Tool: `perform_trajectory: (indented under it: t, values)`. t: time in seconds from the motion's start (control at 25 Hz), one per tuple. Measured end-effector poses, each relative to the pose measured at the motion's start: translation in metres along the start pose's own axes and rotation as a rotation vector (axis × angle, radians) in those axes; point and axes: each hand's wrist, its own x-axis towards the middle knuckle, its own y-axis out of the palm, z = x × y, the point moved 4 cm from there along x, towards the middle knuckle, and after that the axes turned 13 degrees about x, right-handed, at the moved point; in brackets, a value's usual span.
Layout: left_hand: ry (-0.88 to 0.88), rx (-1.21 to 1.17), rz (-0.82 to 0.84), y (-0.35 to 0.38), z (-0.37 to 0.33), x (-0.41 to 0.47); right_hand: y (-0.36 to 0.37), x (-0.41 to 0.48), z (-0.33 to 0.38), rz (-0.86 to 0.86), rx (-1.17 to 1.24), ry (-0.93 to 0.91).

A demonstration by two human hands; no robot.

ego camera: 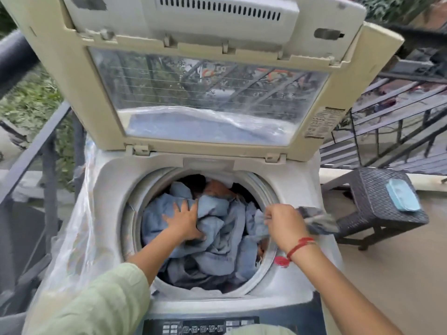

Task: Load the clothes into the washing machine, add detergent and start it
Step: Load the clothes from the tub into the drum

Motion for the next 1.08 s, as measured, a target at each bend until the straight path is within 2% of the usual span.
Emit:
perform_trajectory:
  t: [0.08, 0.12, 0.2, 0.28, 0.36, 0.4, 0.48, 0.6, 0.8, 0.96, 1.08]
  values:
    - [0.011, -0.063, 0.078, 0.009, 0.001, 0.011, 0.023, 0.012, 0.035, -0.014, 0.226, -0.141]
    - [0.030, -0.094, 0.106, 0.007, 0.005, 0.014, 0.037, 0.020, 0.043, -0.025, 0.228, -0.187]
    - [0.080, -0.069, 0.102, -0.005, 0.018, 0.015, 0.069, 0.037, 0.041, 0.124, 0.007, -0.151]
    - [0.023, 0.058, -0.063, -0.020, 0.032, 0.007, 0.096, 0.051, 0.020, 0.332, -0.241, -0.003]
    - [-0.041, 0.066, -0.234, -0.025, 0.036, -0.004, 0.108, 0.065, 0.011, 0.295, -0.197, 0.010]
    - [-0.037, 0.033, -0.229, -0.022, 0.032, -0.006, 0.113, 0.073, 0.012, 0.268, -0.092, -0.011]
    - [-0.001, 0.066, -0.070, -0.002, 0.019, -0.004, 0.136, 0.083, 0.015, 0.429, 0.095, 0.049]
    - [0.009, 0.169, 0.072, 0.030, 0.013, 0.016, 0.187, 0.077, 0.002, 0.653, -0.059, 0.142]
    - [0.008, 0.171, 0.224, 0.068, 0.016, 0.060, 0.230, 0.078, -0.015, 0.695, -0.133, 0.176]
    - [-0.016, 0.253, 0.258, 0.106, 0.010, 0.054, 0.249, 0.062, -0.021, 0.730, -0.222, 0.151]
    - [-0.008, 0.258, 0.320, 0.104, 0.012, 0.061, 0.249, 0.071, -0.026, 0.779, -0.228, 0.141]
